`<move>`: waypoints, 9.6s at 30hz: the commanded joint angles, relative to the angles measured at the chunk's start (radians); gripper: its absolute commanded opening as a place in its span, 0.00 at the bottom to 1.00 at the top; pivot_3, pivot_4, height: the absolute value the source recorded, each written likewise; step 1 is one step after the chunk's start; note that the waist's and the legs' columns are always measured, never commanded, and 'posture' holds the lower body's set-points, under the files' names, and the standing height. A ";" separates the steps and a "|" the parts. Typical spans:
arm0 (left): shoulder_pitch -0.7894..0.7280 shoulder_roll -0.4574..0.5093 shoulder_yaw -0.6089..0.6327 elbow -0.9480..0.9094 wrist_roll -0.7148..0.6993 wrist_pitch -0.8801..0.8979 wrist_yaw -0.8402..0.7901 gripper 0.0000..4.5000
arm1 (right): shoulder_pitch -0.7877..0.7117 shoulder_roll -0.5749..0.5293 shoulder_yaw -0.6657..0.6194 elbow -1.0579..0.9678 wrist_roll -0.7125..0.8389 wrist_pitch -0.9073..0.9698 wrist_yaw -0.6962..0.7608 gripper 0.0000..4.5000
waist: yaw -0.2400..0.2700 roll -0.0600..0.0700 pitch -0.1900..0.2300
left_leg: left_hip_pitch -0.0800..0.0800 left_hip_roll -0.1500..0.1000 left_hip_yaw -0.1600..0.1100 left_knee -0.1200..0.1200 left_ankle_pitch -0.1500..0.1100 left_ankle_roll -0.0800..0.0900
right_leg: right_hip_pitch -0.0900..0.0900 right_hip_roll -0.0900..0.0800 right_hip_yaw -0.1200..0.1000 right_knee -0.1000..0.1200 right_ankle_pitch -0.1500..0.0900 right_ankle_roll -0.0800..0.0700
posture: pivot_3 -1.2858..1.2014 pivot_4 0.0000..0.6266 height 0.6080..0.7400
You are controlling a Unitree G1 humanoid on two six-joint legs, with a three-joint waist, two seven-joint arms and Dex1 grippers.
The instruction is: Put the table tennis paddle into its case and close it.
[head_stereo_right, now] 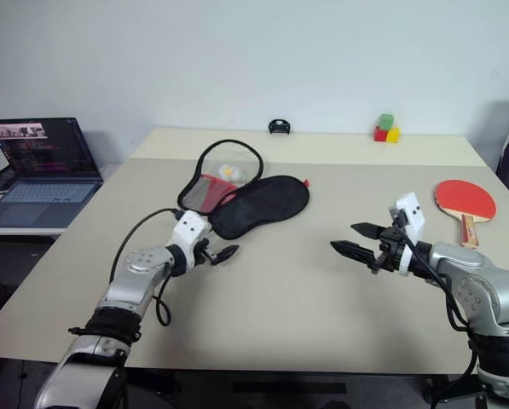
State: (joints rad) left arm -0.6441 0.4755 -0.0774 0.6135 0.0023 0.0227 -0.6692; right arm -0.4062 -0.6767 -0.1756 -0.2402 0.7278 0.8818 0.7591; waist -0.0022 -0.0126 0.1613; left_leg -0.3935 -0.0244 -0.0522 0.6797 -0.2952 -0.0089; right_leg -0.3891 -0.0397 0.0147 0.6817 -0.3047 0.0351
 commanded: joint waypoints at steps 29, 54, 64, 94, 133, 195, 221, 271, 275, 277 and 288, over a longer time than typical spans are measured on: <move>-0.116 -0.128 -0.025 0.169 0.038 -0.021 -0.004 0.01 | 0.022 -0.002 -0.065 -0.057 0.058 -0.004 -0.042 1.00 | -0.005 0.000 0.000 | 0.001 0.000 0.001 0.000 0.000 0.000 | 0.000 0.001 0.001 0.002 0.000 0.000 | 0.52 0.24 1.00; -0.400 -0.564 0.125 0.260 -0.103 0.256 0.397 0.01 | 0.043 -0.007 -0.088 -0.089 0.067 0.001 -0.068 1.00 | 0.002 -0.002 0.001 | -0.002 -0.001 0.001 0.001 0.001 0.000 | -0.001 0.000 0.000 0.000 0.000 0.001 | 0.52 0.24 1.00; -0.397 -0.596 0.125 0.267 -0.119 0.258 0.370 0.31 | 0.058 -0.002 -0.093 -0.099 0.066 -0.001 -0.081 1.00 | 0.003 -0.002 0.001 | -0.002 -0.001 0.001 0.001 0.002 -0.003 | -0.001 0.000 0.000 0.000 0.000 0.001 | 0.52 0.24 1.00; -0.018 0.041 0.312 -0.417 -0.411 0.492 -0.112 0.85 | -0.299 0.223 0.139 0.265 -0.176 -0.095 -0.210 1.00 | -0.028 -0.002 0.001 | 0.000 0.000 0.001 0.000 0.003 -0.005 | -0.001 0.001 0.001 0.000 0.000 0.001 | 0.52 0.24 1.00; 0.033 0.267 0.304 -0.475 -0.554 0.521 -0.468 0.85 | -0.733 0.635 0.137 1.321 -0.554 -0.539 -0.349 1.00 | -0.060 -0.002 0.001 | -0.001 0.000 0.001 -0.001 0.005 -0.007 | -0.006 0.000 0.002 0.005 0.000 0.000 | 0.52 0.24 1.00; 0.019 0.160 0.034 -0.631 -0.533 0.513 -0.543 0.85 | -0.319 0.154 0.067 0.363 -0.321 0.320 -0.260 0.00 | -0.039 -0.002 0.001 | -0.006 0.000 0.003 0.000 0.006 -0.006 | -0.016 0.001 0.003 0.015 0.000 0.000 | 0.52 0.24 1.00; 0.055 0.141 0.040 -0.670 -0.534 0.513 -0.501 0.85 | -0.294 0.048 -0.088 0.338 -0.313 0.185 -0.242 0.99 | -0.029 -0.002 0.001 | -0.007 0.000 0.003 0.000 0.006 -0.006 | -0.016 0.001 0.003 0.015 0.000 0.000 | 0.52 0.24 1.00; -0.087 0.005 -0.053 -0.603 -0.436 0.516 -0.412 0.85 | -0.588 0.039 -0.097 1.538 -0.661 -0.742 -0.659 0.31 | -0.056 -0.003 0.002 | -0.005 0.001 0.011 -0.001 0.009 -0.008 | -0.015 0.001 0.010 0.015 0.000 0.000 | 0.52 0.24 1.00; -0.077 0.013 -0.054 -0.608 -0.436 0.519 -0.412 0.85 | -0.577 0.059 -0.103 1.534 -0.653 -0.736 -0.662 0.31 | -0.057 -0.003 0.001 | -0.005 0.001 0.011 -0.001 0.009 -0.008 | -0.015 0.001 0.010 0.015 0.000 0.000 | 0.52 0.24 1.00; -0.068 0.020 -0.055 -0.612 -0.436 0.519 -0.415 0.85 | -0.577 0.061 -0.102 1.529 -0.655 -0.734 -0.660 0.31 | -0.059 -0.003 0.001 | -0.004 0.001 0.012 -0.001 0.009 -0.008 | -0.015 0.001 0.011 0.016 0.000 0.000 | 0.52 0.24 1.00; 0.026 0.062 -0.057 -0.704 -0.474 0.562 -0.426 0.85 | -0.284 0.073 -0.073 0.869 -0.568 -0.310 -0.500 0.31 | -0.060 -0.003 0.001 | -0.004 0.002 0.012 -0.001 0.008 -0.008 | -0.015 0.002 0.012 0.016 0.000 0.000 | 0.52 0.24 1.00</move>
State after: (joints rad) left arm -0.6109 0.5340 -0.1497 -0.0427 -0.4538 0.5839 -1.0886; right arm -0.7248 -0.6187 -0.2564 0.7771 0.1194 0.4610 0.2142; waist -0.0626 -0.0152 0.1625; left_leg -0.3986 -0.0224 -0.0410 0.6785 -0.2870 -0.0165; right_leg -0.4045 -0.0378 0.0260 0.6973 -0.3046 0.0347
